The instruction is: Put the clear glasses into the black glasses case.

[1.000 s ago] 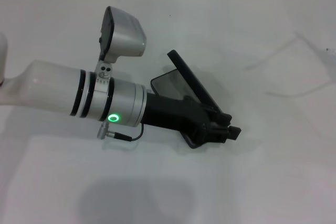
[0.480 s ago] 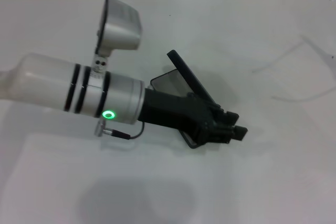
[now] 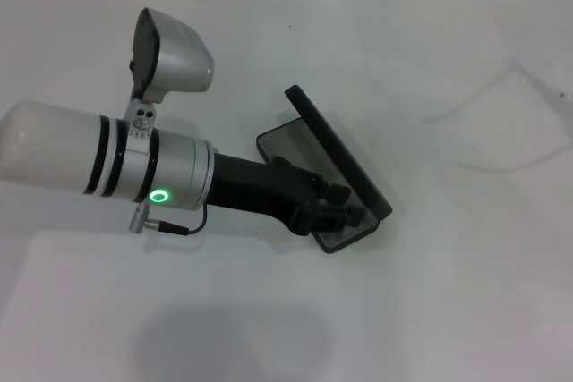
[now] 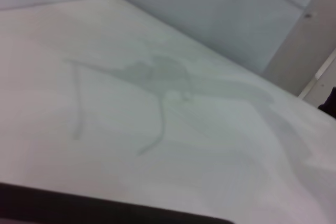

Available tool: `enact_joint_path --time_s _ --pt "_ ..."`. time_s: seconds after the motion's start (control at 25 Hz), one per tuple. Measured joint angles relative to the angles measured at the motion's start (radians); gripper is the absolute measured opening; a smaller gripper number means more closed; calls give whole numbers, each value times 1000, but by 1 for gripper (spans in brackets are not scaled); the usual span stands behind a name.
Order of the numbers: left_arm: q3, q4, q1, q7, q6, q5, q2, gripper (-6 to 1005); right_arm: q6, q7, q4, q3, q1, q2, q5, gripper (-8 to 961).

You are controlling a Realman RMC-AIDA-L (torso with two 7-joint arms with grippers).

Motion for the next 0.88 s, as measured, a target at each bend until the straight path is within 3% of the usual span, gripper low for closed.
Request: enact_joint_path --time_s 0.56,0.88 --pt "86 -27 -34 14 -20 -61 -7 374 4 -3 20 1 2 3 0 51" --pt "170 -46 -72 23 -107 -120 -10 373 4 -14 37 3 1 0 0 51"
